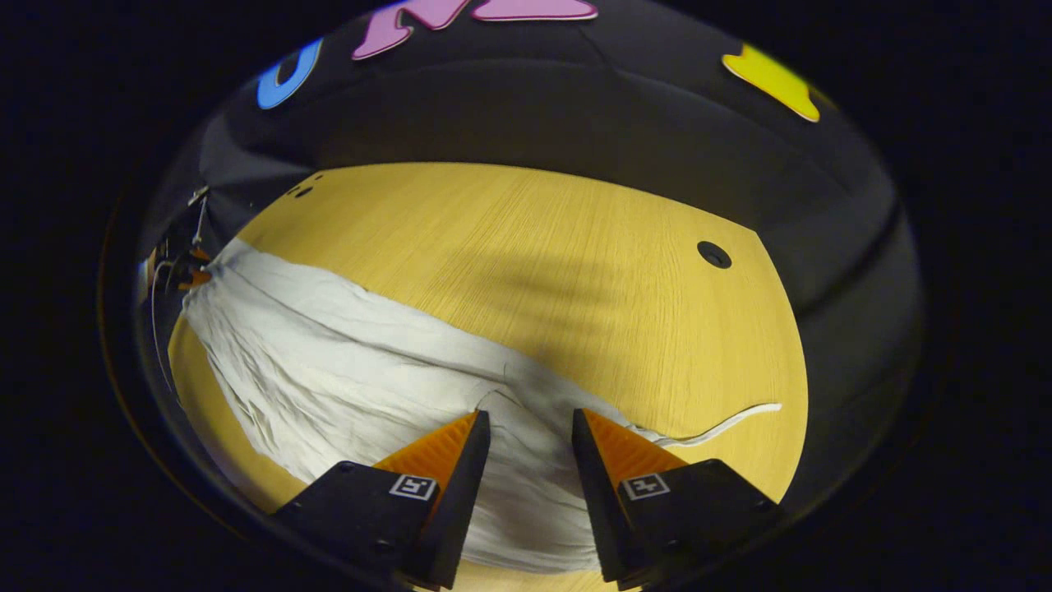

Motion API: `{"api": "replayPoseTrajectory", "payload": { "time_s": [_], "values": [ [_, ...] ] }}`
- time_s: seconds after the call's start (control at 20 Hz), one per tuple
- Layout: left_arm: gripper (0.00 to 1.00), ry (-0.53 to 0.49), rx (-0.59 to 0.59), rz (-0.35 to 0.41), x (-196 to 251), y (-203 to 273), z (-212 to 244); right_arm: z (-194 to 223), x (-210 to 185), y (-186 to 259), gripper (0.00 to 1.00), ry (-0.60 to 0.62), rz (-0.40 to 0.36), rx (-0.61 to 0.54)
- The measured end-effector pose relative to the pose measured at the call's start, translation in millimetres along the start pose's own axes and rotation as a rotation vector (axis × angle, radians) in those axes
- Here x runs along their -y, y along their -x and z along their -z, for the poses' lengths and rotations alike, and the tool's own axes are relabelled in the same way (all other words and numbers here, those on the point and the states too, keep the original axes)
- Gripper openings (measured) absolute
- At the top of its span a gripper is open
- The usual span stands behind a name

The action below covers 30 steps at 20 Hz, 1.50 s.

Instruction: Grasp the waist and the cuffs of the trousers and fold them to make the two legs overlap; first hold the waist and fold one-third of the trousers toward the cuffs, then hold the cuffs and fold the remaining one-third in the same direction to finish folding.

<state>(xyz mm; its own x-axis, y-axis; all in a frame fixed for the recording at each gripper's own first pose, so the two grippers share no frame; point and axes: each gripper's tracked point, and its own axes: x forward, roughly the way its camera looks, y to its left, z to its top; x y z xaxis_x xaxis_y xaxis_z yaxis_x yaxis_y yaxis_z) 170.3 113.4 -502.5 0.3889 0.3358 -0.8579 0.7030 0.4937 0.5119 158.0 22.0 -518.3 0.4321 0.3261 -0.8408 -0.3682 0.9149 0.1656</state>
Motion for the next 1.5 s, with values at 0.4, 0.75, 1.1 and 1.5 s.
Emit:
{"api": "replayPoseTrajectory", "payload": {
  "time_s": [0.4,0.75,1.1,1.5],
  "values": [
    [0.98,0.038,0.024,0.055,6,25,9,-12,22,51,0.63,-0.368,0.038,0.109],
    [0.97,0.21,0.034,0.093,21,62,47,45,17,109,0.71,-0.624,0.147,0.14],
    [0.98,0.44,0.017,0.177,53,99,95,114,8,109,0.72,-0.849,0.219,0.085],
    [0.97,0.771,0.142,0.219,77,126,88,123,17,80,0.72,-1.135,0.209,0.135]
  ]
}}
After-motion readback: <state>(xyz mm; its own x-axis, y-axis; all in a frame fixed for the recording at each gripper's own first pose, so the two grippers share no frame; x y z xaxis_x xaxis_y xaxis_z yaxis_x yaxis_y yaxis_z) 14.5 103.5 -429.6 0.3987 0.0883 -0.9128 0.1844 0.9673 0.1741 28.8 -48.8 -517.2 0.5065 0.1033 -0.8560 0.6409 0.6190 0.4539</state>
